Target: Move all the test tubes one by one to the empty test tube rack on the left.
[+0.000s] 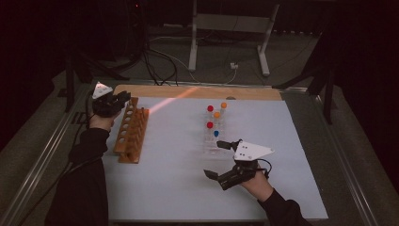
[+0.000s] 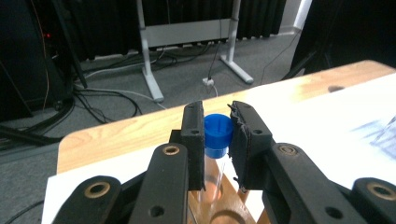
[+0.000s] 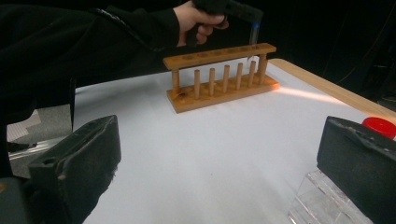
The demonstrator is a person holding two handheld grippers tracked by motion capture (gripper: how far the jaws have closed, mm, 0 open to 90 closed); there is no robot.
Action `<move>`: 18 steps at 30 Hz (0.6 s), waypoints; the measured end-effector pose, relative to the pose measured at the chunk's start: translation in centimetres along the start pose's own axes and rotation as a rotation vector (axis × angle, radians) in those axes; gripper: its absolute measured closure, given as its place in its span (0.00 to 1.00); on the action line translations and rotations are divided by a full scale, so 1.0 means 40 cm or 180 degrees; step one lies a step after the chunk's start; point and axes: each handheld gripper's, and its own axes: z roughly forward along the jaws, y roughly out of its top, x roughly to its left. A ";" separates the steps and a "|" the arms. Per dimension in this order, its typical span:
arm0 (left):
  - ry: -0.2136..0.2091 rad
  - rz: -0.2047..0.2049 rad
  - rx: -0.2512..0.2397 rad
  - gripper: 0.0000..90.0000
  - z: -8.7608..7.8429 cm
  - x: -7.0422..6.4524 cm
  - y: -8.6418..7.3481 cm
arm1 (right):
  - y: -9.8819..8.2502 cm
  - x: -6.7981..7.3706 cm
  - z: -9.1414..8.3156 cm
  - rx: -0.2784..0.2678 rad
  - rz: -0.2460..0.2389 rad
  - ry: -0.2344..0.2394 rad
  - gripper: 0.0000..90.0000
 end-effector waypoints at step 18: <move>0.0022 -0.0016 0.0045 0.86 0.021 -0.002 -0.036 | 0.001 -0.002 -0.005 0.0001 0.0006 -0.0005 0.00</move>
